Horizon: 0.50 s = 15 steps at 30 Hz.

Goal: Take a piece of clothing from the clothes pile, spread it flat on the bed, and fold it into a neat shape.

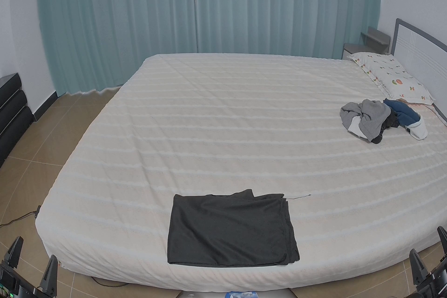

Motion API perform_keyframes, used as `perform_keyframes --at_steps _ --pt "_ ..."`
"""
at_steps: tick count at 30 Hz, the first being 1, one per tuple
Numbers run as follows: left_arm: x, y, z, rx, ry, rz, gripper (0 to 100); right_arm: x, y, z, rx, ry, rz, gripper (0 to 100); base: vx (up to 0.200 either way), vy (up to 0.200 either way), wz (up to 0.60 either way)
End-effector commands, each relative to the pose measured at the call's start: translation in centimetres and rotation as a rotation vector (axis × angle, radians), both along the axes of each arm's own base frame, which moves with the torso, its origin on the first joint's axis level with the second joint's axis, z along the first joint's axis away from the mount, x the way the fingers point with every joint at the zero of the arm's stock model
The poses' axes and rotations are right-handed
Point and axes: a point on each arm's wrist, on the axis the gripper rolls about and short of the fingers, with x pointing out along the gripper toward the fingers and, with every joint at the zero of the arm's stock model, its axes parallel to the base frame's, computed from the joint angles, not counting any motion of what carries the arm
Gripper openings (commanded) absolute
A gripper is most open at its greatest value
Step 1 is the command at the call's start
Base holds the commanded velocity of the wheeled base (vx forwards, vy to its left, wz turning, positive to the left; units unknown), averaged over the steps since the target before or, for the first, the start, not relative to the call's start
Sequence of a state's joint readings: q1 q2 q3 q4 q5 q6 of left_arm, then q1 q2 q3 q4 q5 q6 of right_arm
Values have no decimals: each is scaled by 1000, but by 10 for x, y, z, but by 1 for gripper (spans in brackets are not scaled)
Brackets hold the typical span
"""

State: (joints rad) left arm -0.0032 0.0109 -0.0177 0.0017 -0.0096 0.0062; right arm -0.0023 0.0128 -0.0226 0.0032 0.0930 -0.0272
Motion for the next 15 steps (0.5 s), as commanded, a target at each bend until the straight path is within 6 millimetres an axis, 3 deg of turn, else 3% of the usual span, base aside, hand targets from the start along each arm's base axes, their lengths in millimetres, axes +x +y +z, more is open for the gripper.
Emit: perform_keyframes --at_steps 1,15 --pt "1 0 -5 0 7 0 100 -1 -2 1 58 -19 -97 100 0 0 0" --pt "1 0 -5 0 7 0 100 1 -2 -6 20 6 -87 100 0 0 0"
